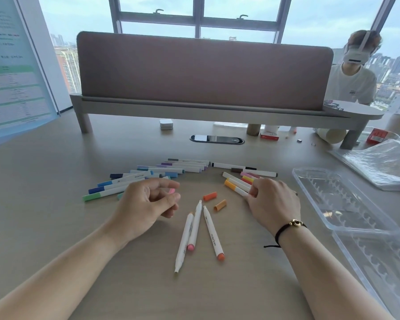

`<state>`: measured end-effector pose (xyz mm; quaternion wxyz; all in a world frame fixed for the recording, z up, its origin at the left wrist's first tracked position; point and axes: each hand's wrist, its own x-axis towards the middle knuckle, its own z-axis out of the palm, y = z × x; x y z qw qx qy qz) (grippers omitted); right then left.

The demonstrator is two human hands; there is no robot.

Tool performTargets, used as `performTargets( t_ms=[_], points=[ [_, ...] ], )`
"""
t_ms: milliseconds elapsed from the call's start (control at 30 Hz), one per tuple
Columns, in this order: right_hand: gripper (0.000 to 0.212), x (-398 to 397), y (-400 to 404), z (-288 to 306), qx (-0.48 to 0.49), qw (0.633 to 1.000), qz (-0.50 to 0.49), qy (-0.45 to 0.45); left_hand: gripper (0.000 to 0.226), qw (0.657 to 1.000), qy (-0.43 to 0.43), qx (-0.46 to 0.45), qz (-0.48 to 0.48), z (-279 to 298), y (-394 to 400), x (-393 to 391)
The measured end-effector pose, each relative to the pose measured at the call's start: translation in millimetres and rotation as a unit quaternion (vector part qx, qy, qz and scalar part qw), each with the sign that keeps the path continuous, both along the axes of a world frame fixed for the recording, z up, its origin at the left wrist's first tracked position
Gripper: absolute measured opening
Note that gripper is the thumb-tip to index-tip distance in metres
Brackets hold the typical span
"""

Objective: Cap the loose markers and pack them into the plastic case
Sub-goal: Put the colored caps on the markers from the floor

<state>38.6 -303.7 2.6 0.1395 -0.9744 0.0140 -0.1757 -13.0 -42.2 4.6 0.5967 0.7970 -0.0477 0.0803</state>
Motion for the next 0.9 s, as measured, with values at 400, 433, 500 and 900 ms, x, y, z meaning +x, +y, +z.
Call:
performTargets(
  t_ms=[400,433,500,900],
  points=[
    [0.033,-11,25,6,0.175,0.978,0.106,0.035,0.037,0.971,-0.025,0.234,-0.048,-3,2,-7],
    [0.033,-11,26,5,0.176,0.977,0.108,0.044,0.044,0.961,-0.011,0.271,-0.06,-2,2,-9],
    [0.029,-11,26,4,0.169,0.978,0.113,0.049,0.051,0.94,0.018,0.333,-0.074,-1,0,-12],
    [0.032,-11,26,4,0.155,0.98,0.119,0.05,0.041,0.926,0.043,0.365,-0.085,5,3,-8]
  ],
)
